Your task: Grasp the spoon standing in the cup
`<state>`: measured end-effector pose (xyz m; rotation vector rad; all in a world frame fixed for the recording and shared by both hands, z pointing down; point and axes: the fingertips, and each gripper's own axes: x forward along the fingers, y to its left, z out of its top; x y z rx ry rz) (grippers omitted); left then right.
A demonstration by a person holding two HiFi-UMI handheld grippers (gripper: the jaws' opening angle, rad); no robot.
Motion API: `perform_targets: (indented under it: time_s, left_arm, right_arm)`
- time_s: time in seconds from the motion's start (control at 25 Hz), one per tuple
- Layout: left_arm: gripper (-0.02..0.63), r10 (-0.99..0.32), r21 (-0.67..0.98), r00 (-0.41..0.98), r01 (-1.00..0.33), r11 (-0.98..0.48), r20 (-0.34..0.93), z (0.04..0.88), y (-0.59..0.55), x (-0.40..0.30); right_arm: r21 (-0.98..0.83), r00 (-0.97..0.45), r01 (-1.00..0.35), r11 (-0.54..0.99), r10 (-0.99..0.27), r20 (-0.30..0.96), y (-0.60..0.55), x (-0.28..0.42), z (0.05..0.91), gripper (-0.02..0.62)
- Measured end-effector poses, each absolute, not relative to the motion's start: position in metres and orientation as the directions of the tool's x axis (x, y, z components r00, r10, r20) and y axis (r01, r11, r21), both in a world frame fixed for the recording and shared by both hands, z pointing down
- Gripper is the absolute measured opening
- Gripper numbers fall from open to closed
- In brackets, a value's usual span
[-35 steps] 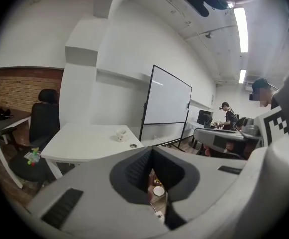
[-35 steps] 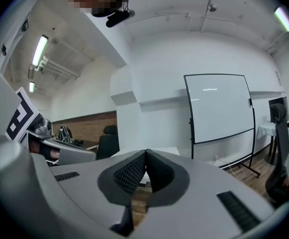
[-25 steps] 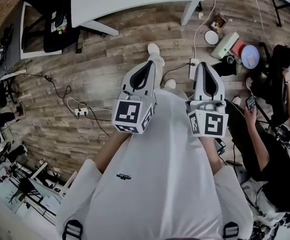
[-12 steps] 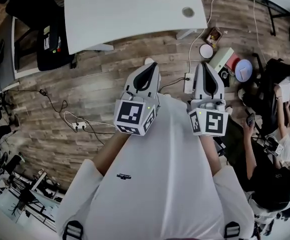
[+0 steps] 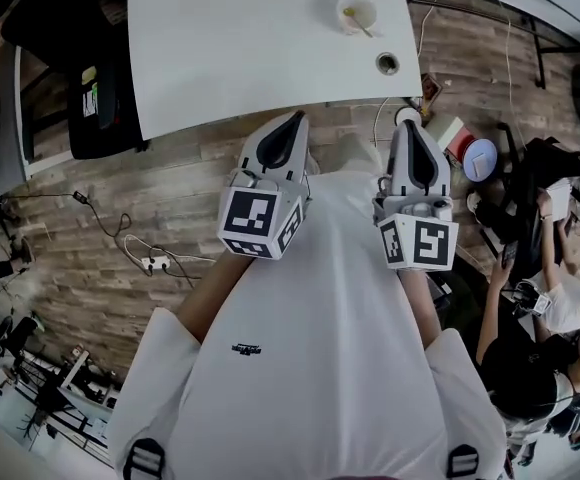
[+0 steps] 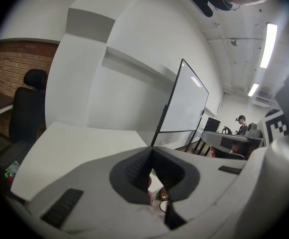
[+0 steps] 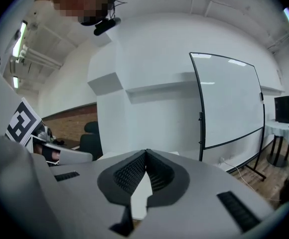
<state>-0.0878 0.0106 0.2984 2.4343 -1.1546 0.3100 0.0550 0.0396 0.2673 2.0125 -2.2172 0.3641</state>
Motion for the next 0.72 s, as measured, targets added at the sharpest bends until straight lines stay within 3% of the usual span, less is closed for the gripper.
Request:
perform_targets:
  time_s: [0.72]
  left_arm:
    - [0.009, -0.711, 0.260, 0.525, -0.851, -0.457, 0.467, 0.324, -0.080, -0.069]
  right_arm:
    - [-0.109, -0.267, -0.964, 0.244, -0.890, 0.369, -0.077, 0.068, 0.342, 0.011]
